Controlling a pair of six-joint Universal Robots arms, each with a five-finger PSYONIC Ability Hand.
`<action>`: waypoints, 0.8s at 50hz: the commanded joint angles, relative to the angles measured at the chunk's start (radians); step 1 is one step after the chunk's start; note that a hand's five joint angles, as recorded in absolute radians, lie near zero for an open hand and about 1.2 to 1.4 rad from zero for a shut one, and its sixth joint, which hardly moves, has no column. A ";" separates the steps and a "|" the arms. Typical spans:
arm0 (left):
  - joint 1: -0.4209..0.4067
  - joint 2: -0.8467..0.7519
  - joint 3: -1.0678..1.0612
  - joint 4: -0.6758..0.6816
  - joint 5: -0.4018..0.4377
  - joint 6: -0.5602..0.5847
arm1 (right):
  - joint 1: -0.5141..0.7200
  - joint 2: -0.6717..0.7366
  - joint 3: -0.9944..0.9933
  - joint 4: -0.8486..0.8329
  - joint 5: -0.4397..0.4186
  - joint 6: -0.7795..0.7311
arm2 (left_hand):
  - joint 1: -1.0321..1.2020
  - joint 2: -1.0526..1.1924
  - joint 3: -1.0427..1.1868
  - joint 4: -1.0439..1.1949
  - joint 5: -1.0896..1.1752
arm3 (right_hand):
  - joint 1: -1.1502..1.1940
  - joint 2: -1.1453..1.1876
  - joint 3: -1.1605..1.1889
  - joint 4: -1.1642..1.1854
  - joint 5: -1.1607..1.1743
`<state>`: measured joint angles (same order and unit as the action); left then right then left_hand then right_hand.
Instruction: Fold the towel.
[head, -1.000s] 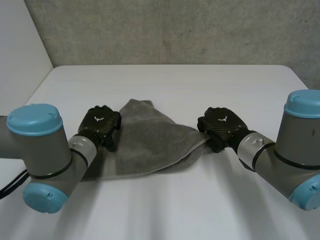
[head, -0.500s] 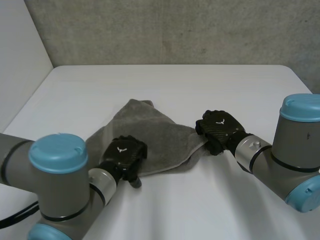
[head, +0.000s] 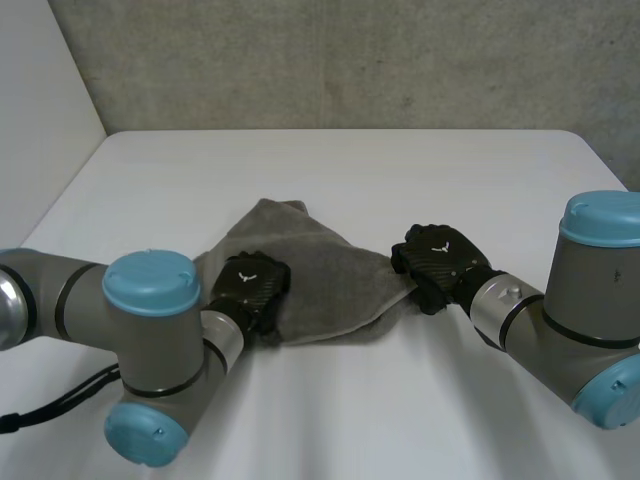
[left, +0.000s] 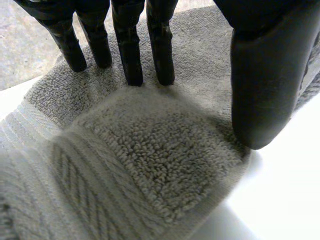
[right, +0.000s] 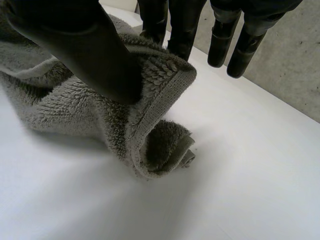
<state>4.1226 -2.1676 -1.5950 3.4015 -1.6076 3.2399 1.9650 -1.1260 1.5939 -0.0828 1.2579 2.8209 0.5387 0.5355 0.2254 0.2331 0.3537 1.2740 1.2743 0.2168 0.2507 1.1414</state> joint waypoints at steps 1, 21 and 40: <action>0.037 -0.009 0.004 0.028 0.003 0.073 | 0.000 0.000 0.000 0.000 0.002 0.000 | 0.144 0.147 -0.051 -0.059 0.154 | 0.122 0.122 -0.042 -0.076 0.080; 0.039 0.017 -0.031 0.016 0.081 0.084 | -0.003 -0.018 -0.003 0.009 0.002 0.000 | 0.858 0.861 -0.051 -0.059 0.868 | 0.122 0.122 -0.042 -0.076 0.080; 0.202 0.158 0.021 0.028 0.116 0.087 | 0.040 -0.054 -0.006 -0.003 -0.006 0.018 | 0.858 0.861 -0.051 -0.059 0.868 | 0.122 0.122 -0.042 -0.076 0.080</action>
<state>4.2651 -1.9944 -1.6459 3.4309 -1.5063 3.3231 1.9716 -1.1954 1.5995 -0.0780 1.2497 2.8348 1.2540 1.3029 0.2255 0.2331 1.1372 1.2740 1.2743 0.2168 0.2507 1.1414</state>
